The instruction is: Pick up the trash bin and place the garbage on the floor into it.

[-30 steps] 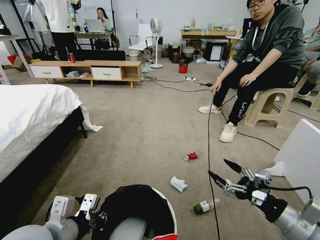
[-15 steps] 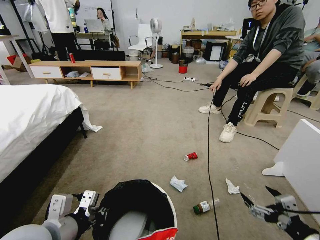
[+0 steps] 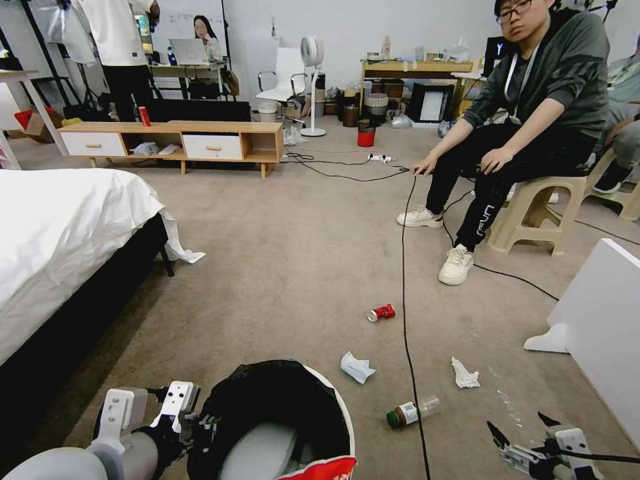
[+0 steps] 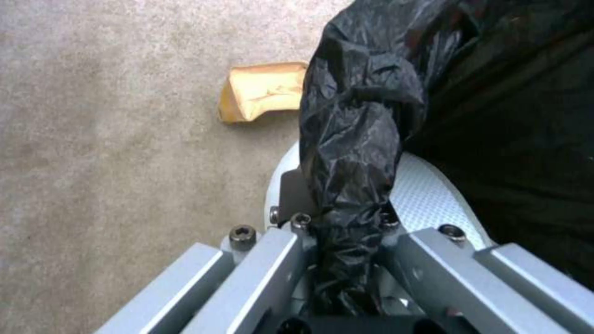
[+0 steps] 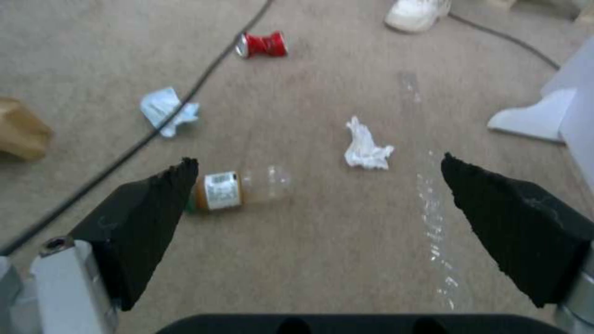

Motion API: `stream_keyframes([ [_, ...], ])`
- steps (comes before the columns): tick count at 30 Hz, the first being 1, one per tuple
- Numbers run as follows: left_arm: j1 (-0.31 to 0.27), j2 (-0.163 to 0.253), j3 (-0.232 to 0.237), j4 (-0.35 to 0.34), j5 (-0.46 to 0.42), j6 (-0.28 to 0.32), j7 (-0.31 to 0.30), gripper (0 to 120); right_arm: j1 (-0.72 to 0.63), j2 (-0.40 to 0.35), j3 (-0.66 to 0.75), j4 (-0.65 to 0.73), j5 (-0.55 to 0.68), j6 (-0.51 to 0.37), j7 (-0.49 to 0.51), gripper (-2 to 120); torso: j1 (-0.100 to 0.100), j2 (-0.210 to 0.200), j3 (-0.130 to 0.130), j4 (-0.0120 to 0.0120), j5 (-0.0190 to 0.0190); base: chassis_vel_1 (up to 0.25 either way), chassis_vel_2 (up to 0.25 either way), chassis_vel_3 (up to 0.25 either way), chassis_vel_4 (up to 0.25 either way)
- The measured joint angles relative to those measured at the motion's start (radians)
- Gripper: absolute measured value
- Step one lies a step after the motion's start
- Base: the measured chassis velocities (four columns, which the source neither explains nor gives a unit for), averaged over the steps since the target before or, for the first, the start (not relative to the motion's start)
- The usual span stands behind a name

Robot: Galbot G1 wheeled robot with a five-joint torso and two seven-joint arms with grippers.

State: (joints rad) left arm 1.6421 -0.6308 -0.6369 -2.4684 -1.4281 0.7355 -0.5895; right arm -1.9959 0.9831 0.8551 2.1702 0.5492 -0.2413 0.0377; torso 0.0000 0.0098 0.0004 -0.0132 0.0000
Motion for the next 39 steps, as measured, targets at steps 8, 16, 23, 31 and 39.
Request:
stream_keyframes([
  [8,0.006,0.001,-0.007,-0.006,-0.001,0.0,0.0,1,0.118,-0.007,-0.065,-0.121,-0.005,-0.071,-0.013,100,0.0,0.0,0.0,0.0,0.0002,0.0,0.0,0.0,0.0],
  [16,0.012,0.001,-0.017,-0.013,-0.007,0.0,-0.007,1,0.209,-0.048,-0.116,-0.208,-0.021,-0.157,-0.029,100,0.0,0.0,0.0,0.0,0.0001,0.0,0.0,0.0,0.0],
  [23,0.009,-0.002,-0.016,-0.012,-0.008,0.0,-0.01,1,0.252,-0.101,-0.128,-0.278,-0.05,-0.142,-0.105,100,0.0,0.0,0.0,-0.0002,0.0,0.0,0.0,0.0,0.0],
  [31,0.009,-0.015,-0.01,-0.016,-0.007,0.0,-0.023,1,0.413,-0.181,-0.241,-0.379,-0.073,-0.084,-0.185,100,0.0,0.0,0.0,0.0001,0.0002,0.0,0.0,0.0,0.0],
  [39,0.0,-0.021,-0.005,-0.022,-0.005,0.0,-0.032,1,0.528,-0.286,-0.333,-0.429,-0.072,-0.072,-0.191,100,0.0,0.0,0.0,0.0001,-0.0002,0.0,0.0,0.0,0.0],
])
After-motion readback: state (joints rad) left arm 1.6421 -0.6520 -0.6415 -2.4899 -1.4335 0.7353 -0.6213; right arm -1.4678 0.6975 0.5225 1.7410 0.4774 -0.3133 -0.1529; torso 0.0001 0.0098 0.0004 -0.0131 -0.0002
